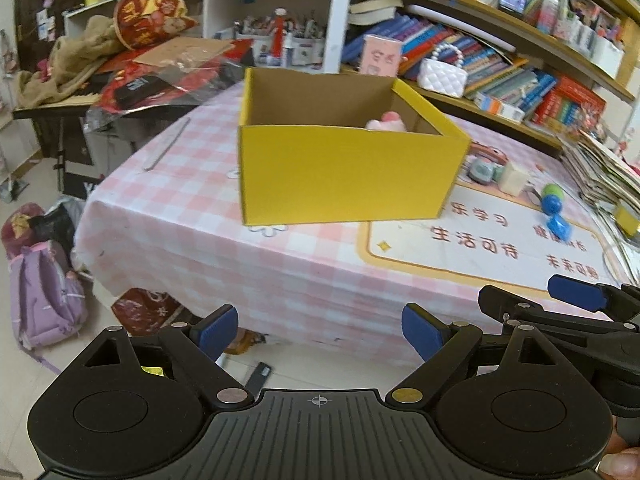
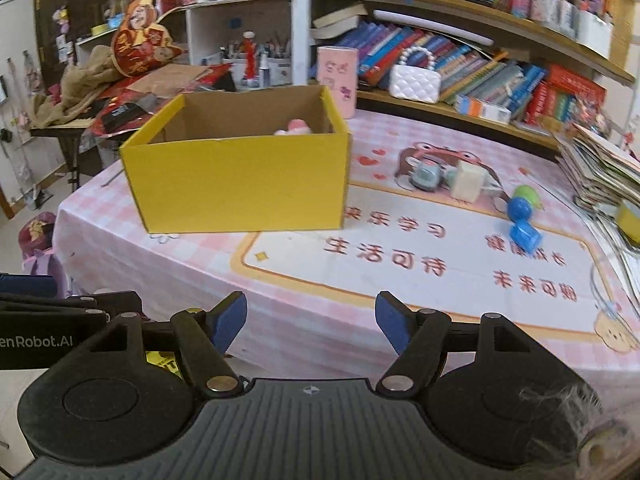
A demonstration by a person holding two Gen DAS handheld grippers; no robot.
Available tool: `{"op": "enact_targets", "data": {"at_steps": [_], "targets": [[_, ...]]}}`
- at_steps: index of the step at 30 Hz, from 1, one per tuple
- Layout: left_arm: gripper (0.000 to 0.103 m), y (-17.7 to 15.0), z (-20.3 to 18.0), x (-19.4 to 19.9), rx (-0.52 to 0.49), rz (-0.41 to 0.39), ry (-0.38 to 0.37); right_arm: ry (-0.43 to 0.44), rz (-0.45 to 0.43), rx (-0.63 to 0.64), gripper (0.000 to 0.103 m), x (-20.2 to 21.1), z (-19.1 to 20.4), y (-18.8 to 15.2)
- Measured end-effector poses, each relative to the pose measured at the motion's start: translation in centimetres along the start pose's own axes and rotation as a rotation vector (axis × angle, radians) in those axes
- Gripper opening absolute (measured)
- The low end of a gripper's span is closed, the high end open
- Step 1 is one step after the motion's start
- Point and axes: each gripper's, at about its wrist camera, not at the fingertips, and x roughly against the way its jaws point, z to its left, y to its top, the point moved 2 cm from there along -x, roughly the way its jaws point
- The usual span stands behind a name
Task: Organize objects
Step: 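Withdraw both open tools from the box toward the toys on the mat, then lower the right tool onto the blue plastic cup and close on it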
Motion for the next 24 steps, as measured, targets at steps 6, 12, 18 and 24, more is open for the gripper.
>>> {"op": "enact_targets", "data": {"at_steps": [6, 12, 18, 24], "targets": [[0.091, 0.3, -1.6, -0.5, -0.04, 0.004, -0.051, -0.062, 0.002, -0.034, 0.072, 0.7, -1.6, -0.4], [0.091, 0.6, -3.0, -1.1, -0.067, 0.011, -0.091, -0.108, 0.006, -0.061, 0.074, 0.9, -3.1, -0.7], [0.091, 1.4, -4.9, -2.0, -0.101, 0.014, -0.119, -0.14, 0.014, -0.096, 0.074, 0.9, -4.9, -0.6], [0.091, 2.2, -7.8, -3.2, -0.148, 0.022, -0.161, -0.188, 0.017, -0.137, 0.074, 0.9, -7.5, -0.6]]}}
